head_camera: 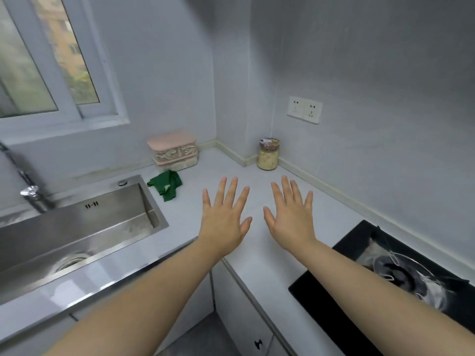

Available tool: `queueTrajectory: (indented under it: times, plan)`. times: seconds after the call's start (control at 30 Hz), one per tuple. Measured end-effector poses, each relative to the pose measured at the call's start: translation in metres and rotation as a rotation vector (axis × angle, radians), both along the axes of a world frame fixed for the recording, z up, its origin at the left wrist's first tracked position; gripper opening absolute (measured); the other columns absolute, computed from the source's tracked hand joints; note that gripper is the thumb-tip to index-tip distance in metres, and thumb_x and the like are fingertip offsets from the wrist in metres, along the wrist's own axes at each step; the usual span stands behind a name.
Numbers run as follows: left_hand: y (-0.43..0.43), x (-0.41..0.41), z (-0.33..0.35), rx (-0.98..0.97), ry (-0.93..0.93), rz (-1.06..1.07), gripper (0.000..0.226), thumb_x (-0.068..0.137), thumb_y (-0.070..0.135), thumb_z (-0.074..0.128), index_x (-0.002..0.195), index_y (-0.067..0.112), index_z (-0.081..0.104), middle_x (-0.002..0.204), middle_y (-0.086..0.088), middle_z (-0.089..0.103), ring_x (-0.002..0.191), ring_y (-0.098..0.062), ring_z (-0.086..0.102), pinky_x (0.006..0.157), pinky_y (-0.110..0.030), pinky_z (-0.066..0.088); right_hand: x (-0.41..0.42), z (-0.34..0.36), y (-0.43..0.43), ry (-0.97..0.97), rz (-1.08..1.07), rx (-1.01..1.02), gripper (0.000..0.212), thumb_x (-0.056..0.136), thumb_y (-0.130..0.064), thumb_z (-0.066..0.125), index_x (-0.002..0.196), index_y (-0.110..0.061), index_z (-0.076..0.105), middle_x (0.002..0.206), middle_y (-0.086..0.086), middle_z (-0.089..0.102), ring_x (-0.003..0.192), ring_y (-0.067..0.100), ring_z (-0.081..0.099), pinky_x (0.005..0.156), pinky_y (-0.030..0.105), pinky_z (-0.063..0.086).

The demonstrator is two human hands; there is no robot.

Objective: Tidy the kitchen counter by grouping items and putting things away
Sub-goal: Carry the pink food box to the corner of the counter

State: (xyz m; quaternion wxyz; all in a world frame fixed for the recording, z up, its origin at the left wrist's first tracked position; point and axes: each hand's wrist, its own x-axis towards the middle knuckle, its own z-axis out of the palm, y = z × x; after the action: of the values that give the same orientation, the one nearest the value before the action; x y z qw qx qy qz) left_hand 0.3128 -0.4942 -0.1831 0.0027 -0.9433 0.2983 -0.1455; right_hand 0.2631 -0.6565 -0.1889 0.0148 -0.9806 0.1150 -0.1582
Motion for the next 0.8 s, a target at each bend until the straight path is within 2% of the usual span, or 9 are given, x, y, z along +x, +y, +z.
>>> queueTrajectory:
  times: [0.1,0.23,0.33,0.43,0.6,0.7,0.8]
  plan:
    - [0.013,0.043,-0.001,-0.012,-0.006,0.022,0.068,0.097,0.053,0.022,0.151,0.025,-0.008,0.158,-0.006,-0.017,0.144,-0.029,-0.019,0.112,-0.058,-0.007,0.044,0.004,0.017,0.007,0.029,-0.004,0.064,0.098,-0.049,0.026,0.152,-0.020,0.010,0.160,0.005,-0.001,0.147,0.024,-0.004,0.114,0.054,-0.004]
    - [0.027,0.100,-0.005,-0.011,0.012,0.002,0.067,0.097,0.053,0.022,0.151,0.025,-0.007,0.158,-0.006,-0.017,0.145,-0.029,-0.019,0.112,-0.058,-0.007,0.101,-0.001,0.034,-0.002,0.004,0.008,0.063,0.098,-0.048,0.027,0.152,-0.018,0.013,0.160,0.007,0.004,0.147,0.025,0.000,0.114,0.055,-0.002]
    - [0.050,0.145,-0.004,0.003,-0.009,-0.026,0.067,0.098,0.052,0.024,0.152,0.024,-0.004,0.159,-0.006,-0.016,0.145,-0.029,-0.019,0.112,-0.059,-0.006,0.144,-0.007,0.051,0.005,-0.031,0.010,0.066,0.095,-0.052,0.016,0.151,-0.018,0.015,0.160,0.006,0.006,0.147,0.024,0.002,0.114,0.056,-0.001]
    - [0.076,0.196,0.003,0.016,-0.029,-0.014,0.067,0.098,0.052,0.022,0.152,0.024,-0.007,0.158,-0.006,-0.019,0.144,-0.029,-0.021,0.112,-0.058,-0.008,0.189,-0.002,0.073,-0.024,-0.053,0.008,0.078,0.085,-0.056,0.002,0.151,-0.017,0.018,0.160,0.007,0.009,0.147,0.024,0.005,0.114,0.055,0.001]
    - [0.108,0.266,0.008,-0.006,-0.017,-0.008,0.066,0.098,0.052,0.021,0.152,0.025,-0.006,0.158,-0.005,-0.018,0.144,-0.027,-0.022,0.112,-0.058,-0.008,0.257,0.012,0.109,-0.069,-0.077,0.007,0.073,0.089,-0.054,0.010,0.149,-0.016,0.023,0.159,0.008,0.011,0.147,0.025,0.008,0.114,0.055,0.004]
    - [0.123,0.300,0.006,-0.048,-0.011,-0.025,0.067,0.097,0.051,0.026,0.152,0.024,-0.001,0.159,-0.005,-0.013,0.145,-0.027,-0.018,0.112,-0.058,-0.007,0.289,0.014,0.125,-0.061,-0.081,0.022,0.063,0.097,-0.048,0.027,0.150,-0.016,0.019,0.160,0.007,0.006,0.147,0.023,0.004,0.116,0.055,0.004]
    - [0.131,0.323,-0.001,-0.087,-0.008,-0.015,0.067,0.096,0.050,0.031,0.152,0.023,0.006,0.160,-0.006,-0.004,0.147,-0.028,-0.010,0.113,-0.058,-0.004,0.312,0.012,0.138,-0.069,-0.075,0.036,0.062,0.097,-0.046,0.032,0.150,-0.016,0.019,0.160,0.007,0.006,0.147,0.023,0.003,0.116,0.054,0.003]
